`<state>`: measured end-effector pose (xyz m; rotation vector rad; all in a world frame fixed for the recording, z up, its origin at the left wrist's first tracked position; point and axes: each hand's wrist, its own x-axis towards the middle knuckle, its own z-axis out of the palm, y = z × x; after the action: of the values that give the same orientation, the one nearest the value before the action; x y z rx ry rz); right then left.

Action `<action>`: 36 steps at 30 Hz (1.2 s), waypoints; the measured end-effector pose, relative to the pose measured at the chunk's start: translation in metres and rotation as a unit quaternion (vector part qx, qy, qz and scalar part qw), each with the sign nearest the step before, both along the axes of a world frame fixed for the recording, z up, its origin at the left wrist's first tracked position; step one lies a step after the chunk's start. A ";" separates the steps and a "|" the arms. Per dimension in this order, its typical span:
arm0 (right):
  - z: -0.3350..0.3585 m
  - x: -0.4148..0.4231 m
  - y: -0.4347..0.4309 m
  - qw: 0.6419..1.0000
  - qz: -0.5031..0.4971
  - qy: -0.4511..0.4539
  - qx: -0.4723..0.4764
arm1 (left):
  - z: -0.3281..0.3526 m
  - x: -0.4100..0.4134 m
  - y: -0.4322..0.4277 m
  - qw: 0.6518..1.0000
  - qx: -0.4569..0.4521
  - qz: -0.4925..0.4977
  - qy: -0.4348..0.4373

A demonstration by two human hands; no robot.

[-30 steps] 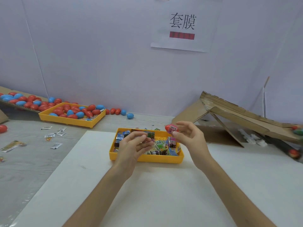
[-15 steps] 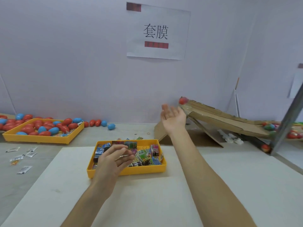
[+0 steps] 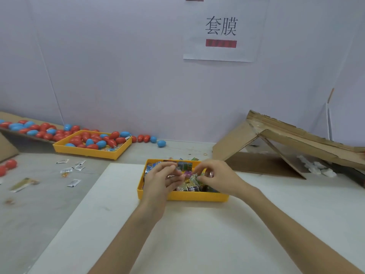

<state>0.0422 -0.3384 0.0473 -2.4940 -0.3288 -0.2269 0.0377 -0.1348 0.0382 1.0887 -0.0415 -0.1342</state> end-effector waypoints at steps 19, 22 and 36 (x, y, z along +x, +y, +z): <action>-0.016 0.023 -0.012 0.999 0.049 -0.002 -0.016 | 0.005 0.219 0.148 0.710 0.670 0.173 -0.130; -0.016 0.025 -0.014 0.999 0.048 -0.015 -0.009 | 0.002 0.253 0.163 0.701 0.681 0.182 -0.111; -0.019 0.025 -0.014 0.984 0.094 -0.122 -0.089 | -0.003 0.286 0.157 0.610 0.711 0.310 -0.162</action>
<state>0.0675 -0.3523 0.0280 -2.5924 -0.7108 -0.4451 0.3235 0.0227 0.0351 2.6684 0.1582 0.8404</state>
